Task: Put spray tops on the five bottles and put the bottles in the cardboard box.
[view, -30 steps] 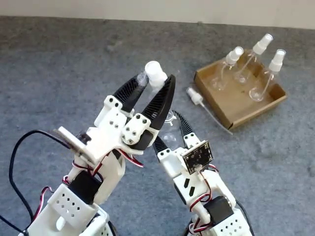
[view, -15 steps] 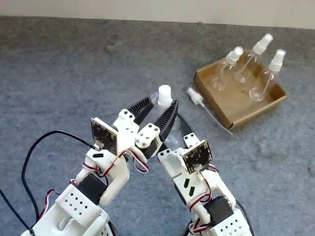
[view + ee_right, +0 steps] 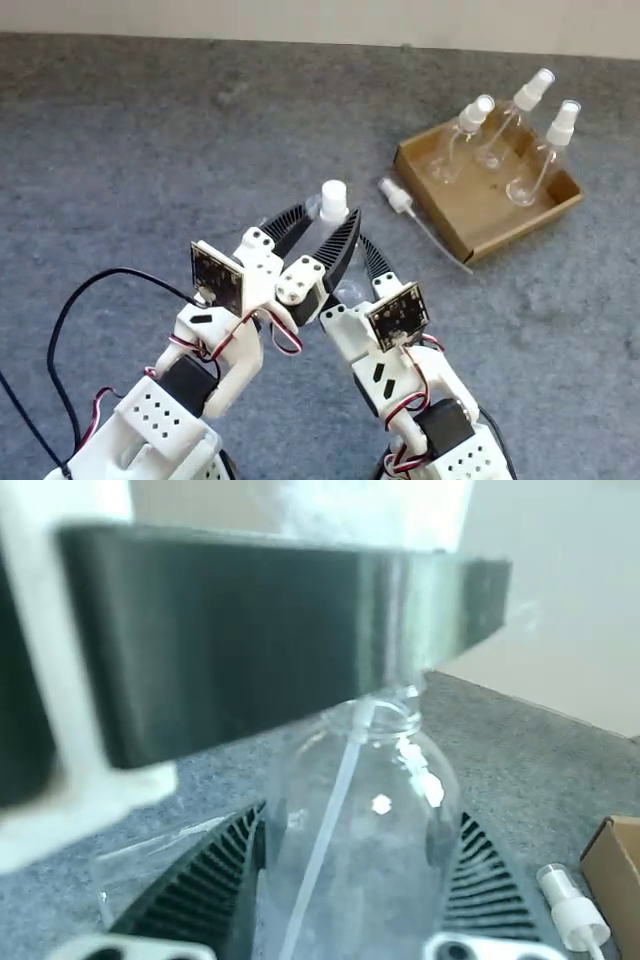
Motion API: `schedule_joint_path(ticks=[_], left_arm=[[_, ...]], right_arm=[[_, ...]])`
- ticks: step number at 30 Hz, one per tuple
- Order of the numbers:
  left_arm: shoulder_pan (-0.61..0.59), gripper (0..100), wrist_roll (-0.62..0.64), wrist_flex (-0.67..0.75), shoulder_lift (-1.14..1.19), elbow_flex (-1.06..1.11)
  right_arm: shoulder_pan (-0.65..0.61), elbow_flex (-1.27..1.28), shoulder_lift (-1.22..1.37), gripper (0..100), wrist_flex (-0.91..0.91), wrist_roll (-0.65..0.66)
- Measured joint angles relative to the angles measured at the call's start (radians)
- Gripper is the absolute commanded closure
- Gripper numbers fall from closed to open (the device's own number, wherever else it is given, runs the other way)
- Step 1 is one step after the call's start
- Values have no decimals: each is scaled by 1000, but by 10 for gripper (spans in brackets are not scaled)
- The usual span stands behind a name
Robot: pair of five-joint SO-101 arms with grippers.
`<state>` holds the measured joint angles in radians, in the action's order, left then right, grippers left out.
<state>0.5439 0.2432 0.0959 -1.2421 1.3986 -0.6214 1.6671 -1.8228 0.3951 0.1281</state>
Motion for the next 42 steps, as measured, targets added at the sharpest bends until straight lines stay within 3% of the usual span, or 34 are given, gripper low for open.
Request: schedule_joint_path(ticks=[9,15,25,29,36,42], left_arm=[[-8,842,0,0,-9,9],[-9,841,0,-69,-9,11],[-9,838,0,-69,-18,11],[-9,838,0,-77,-126,35],[-9,838,0,-207,-354,75],[-9,843,0,-241,-417,77]], right_arm=[[0,0,0,841,0,0],[40,0,0,841,0,0],[51,0,0,841,0,0],[51,0,0,841,0,0],[51,0,0,841,0,0],[51,0,0,841,0,0]])
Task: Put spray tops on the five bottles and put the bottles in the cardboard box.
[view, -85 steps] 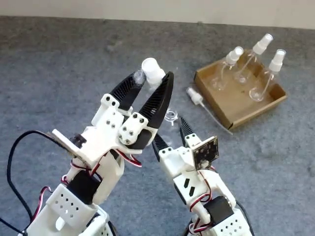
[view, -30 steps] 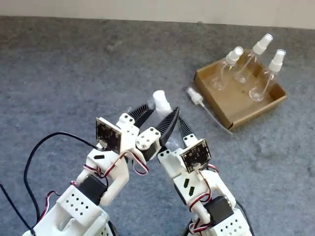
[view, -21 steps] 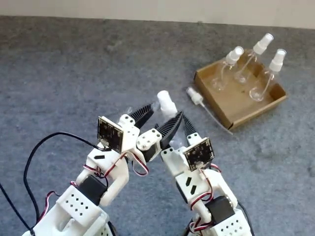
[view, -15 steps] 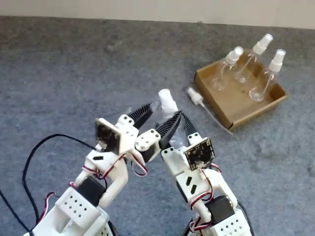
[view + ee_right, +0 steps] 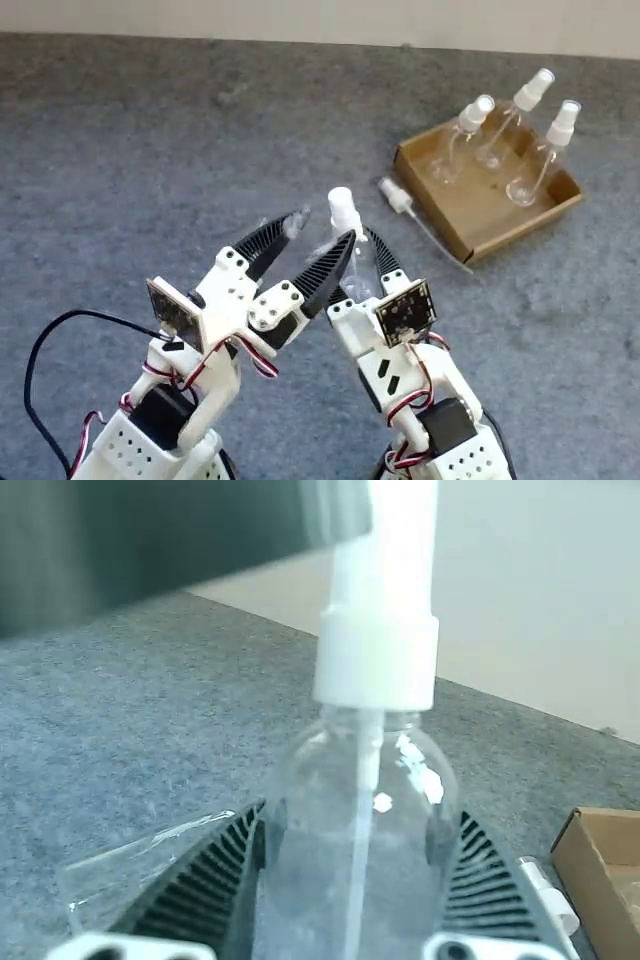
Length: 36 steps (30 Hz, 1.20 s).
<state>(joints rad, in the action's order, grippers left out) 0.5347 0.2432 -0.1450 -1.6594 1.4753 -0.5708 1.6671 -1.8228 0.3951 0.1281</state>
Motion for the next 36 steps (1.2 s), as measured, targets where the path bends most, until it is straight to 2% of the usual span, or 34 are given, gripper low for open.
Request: schedule_joint_path(ticks=[4,10,19,26,30,36], left_arm=[[-15,843,0,0,-3,0],[-130,843,0,0,-3,0],[-146,843,0,0,-5,54],[-230,843,0,115,-5,130],[-224,843,0,178,-5,164],[-163,843,0,189,-5,164]], right_arm=[[0,0,0,842,0,0],[0,0,0,842,0,0],[-35,0,0,842,0,0],[-69,0,0,842,0,3],[-74,0,0,842,0,3],[-74,0,0,842,0,3]])
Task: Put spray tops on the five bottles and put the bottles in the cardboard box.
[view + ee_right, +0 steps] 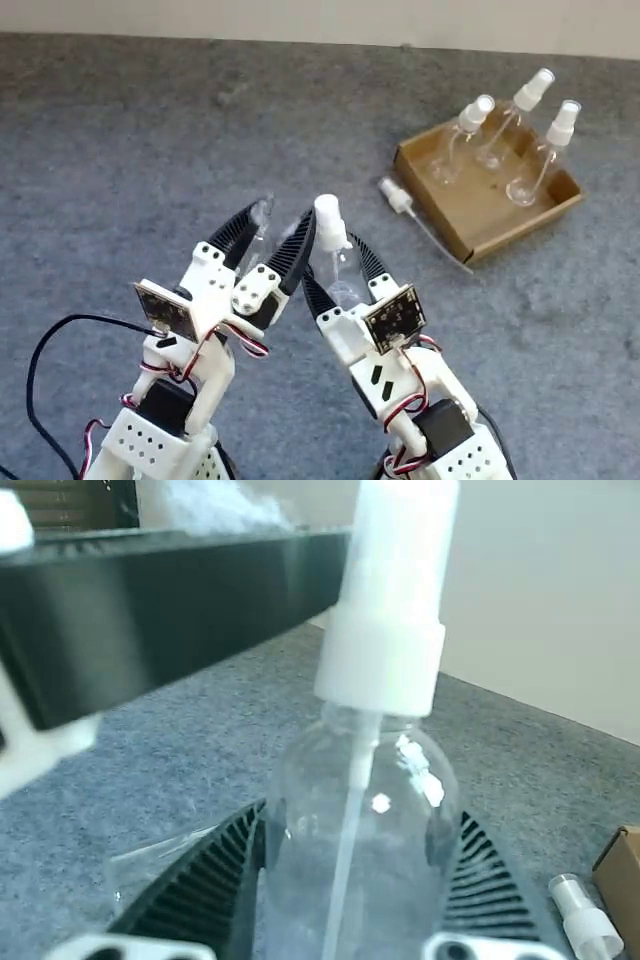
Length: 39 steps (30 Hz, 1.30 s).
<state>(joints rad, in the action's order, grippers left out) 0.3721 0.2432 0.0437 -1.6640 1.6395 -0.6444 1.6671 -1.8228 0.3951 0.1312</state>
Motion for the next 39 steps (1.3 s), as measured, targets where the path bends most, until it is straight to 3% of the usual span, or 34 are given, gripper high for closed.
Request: schedule_joint_path(ticks=[27,39], left_arm=[[41,843,-2,0,-6,0],[-58,845,0,0,-5,35]], right_arm=[[2,0,0,842,3,0],[89,0,0,842,26,0]])
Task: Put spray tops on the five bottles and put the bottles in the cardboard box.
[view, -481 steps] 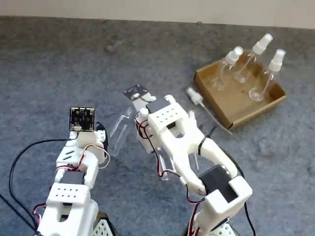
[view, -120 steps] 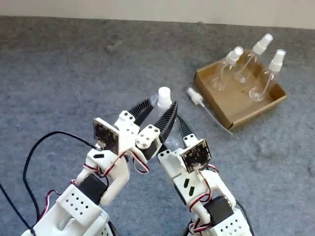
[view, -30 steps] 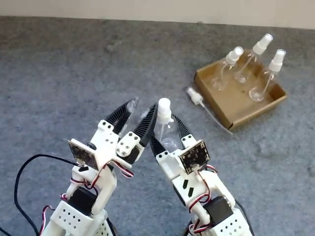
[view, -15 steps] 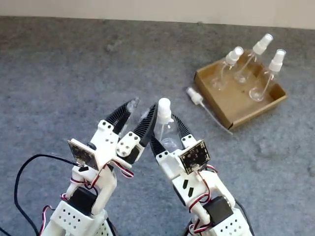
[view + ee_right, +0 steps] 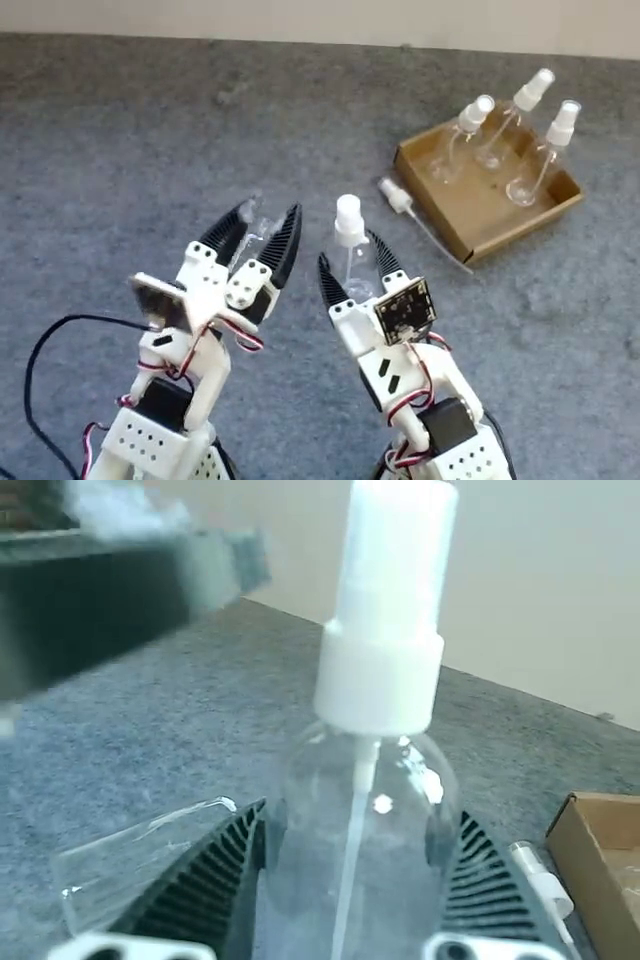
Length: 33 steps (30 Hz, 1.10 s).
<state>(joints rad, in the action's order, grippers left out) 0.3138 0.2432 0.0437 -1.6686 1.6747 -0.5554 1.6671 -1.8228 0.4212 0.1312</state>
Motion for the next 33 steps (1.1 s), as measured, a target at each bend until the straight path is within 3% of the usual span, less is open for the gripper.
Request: schedule_joint_path(ticks=[5,9,17,21,25,28,33], left_arm=[[0,1000,-2,0,-5,3],[0,966,-2,0,-3,3],[-44,966,-8,-9,-3,3],[-72,966,-17,-100,-3,3],[-71,966,-17,-209,-3,3],[-71,966,-18,-284,-3,3],[-71,966,-18,-331,-3,3]], right_arm=[[114,0,0,842,0,0],[207,0,0,842,0,0],[278,0,0,842,0,0],[290,0,0,842,0,0],[381,0,0,842,6,0],[456,-18,-2,842,87,0],[471,-166,-2,843,261,0]])
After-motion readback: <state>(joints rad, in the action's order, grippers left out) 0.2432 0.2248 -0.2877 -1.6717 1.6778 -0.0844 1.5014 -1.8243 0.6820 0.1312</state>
